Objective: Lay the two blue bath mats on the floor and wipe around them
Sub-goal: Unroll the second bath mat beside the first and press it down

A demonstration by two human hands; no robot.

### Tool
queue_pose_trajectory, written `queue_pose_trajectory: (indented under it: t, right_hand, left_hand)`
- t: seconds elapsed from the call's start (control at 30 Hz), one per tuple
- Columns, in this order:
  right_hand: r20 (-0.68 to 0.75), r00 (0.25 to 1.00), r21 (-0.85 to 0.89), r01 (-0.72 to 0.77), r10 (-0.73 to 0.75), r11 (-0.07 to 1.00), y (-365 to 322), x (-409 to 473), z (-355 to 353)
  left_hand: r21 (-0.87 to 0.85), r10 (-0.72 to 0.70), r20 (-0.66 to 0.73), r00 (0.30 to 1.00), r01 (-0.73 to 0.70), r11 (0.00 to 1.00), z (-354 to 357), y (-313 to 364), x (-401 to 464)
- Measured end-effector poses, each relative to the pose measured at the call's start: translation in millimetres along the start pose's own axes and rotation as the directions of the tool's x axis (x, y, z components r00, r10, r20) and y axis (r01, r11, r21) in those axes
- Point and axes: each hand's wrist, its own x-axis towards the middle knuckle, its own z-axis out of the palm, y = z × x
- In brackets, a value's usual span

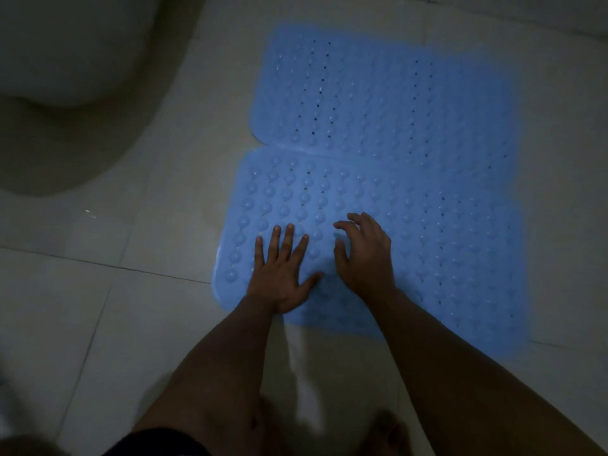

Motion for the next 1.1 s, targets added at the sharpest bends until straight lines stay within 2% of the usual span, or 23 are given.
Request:
queue_pose_trajectory:
  t: [0.1,0.17,0.27,0.33,0.53,0.77,0.97,1.03,1.1]
  right_hand:
    - [0.019,0.999,0.034,-0.034,0.033,0.999,-13.3,0.3,-11.9]
    - [0.028,1.000,0.067,-0.012,0.010,0.998,-21.6,2.2,-14.3]
    - [0.041,0.999,0.085,0.020,-0.024,0.996,-32.8,2.1,-12.9]
    - [0.045,0.998,0.094,0.031,-0.035,0.995,-40.5,-0.2,-9.7]
    - [0.070,0.995,0.108,0.068,-0.076,0.992,-41.6,1.3,9.2]
    - [0.078,0.993,0.106,0.084,-0.093,0.991,-4.4,33.3,36.2]
    - [0.092,0.989,0.129,0.106,-0.118,0.986,11.9,74.0,39.7]
    - [0.140,0.987,0.107,0.071,-0.086,0.992,8.1,75.3,23.9]
    - [0.219,0.976,0.049,-0.008,-0.003,0.999,1.1,68.2,-1.1]
  left_hand:
    - [-0.080,-0.008,-0.082,0.997,0.001,0.997,-30.1,-14.3,0.7]
    - [-0.018,0.019,-0.177,0.984,-0.023,1.000,-45.3,-28.7,-0.9]
    - [0.049,-0.020,-0.260,0.965,0.035,0.998,-55.5,-47.7,-7.5]
    - [0.065,-0.050,-0.261,0.964,0.070,0.995,-55.4,-56.4,-14.1]
    - [0.016,-0.082,-0.093,0.992,0.084,0.996,-28.7,-55.3,-22.5]
    - [0.076,-0.061,-0.278,0.959,0.085,0.993,-0.9,-46.2,-24.5]
    - [0.089,-0.108,-0.169,0.980,0.124,0.988,2.6,-48.8,-23.2]
    - [0.067,-0.145,-0.025,0.989,0.146,0.987,-5.0,-49.1,-20.9]
    - [0.042,-0.190,0.168,0.967,0.186,0.982,-22.8,-48.3,-16.1]
